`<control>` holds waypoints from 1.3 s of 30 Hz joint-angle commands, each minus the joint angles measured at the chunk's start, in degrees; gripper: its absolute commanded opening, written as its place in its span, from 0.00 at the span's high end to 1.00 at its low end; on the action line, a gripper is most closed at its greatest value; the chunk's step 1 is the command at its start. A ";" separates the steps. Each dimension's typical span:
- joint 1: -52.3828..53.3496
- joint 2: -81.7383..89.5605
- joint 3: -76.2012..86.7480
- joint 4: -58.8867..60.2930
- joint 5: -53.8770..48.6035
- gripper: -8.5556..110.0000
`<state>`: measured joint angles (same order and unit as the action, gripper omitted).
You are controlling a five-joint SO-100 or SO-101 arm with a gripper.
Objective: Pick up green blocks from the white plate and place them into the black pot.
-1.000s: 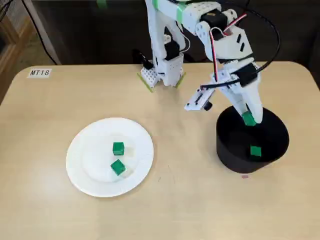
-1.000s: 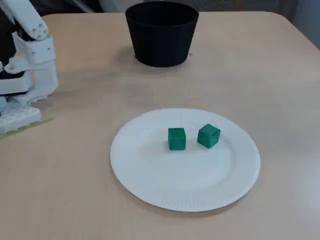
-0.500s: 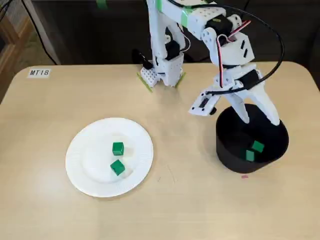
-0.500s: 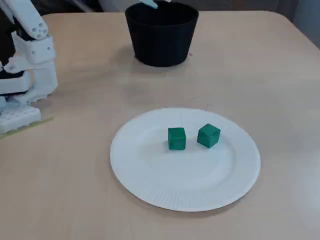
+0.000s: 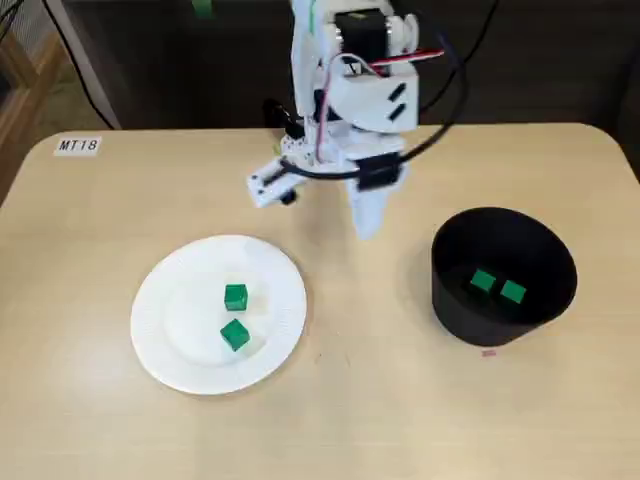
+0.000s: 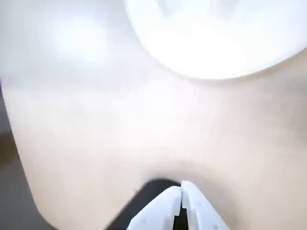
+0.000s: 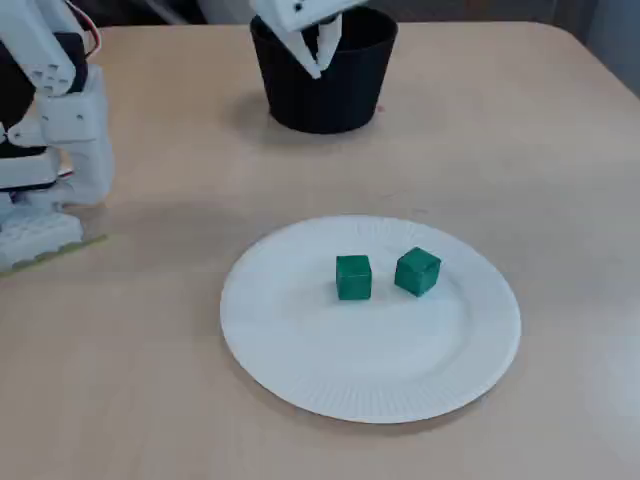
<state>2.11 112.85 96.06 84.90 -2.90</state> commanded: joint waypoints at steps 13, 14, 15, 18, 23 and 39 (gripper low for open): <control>21.62 -9.49 -1.23 8.70 50.71 0.95; 22.41 -10.90 -1.32 9.14 51.86 0.95; 23.20 -12.30 -1.41 9.14 52.29 0.95; 24.70 -15.29 -1.49 9.40 53.96 0.95; 25.05 -21.09 -5.54 9.40 52.91 0.88; 23.55 -31.64 -15.47 9.40 47.90 0.75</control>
<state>26.63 82.00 83.85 94.13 45.62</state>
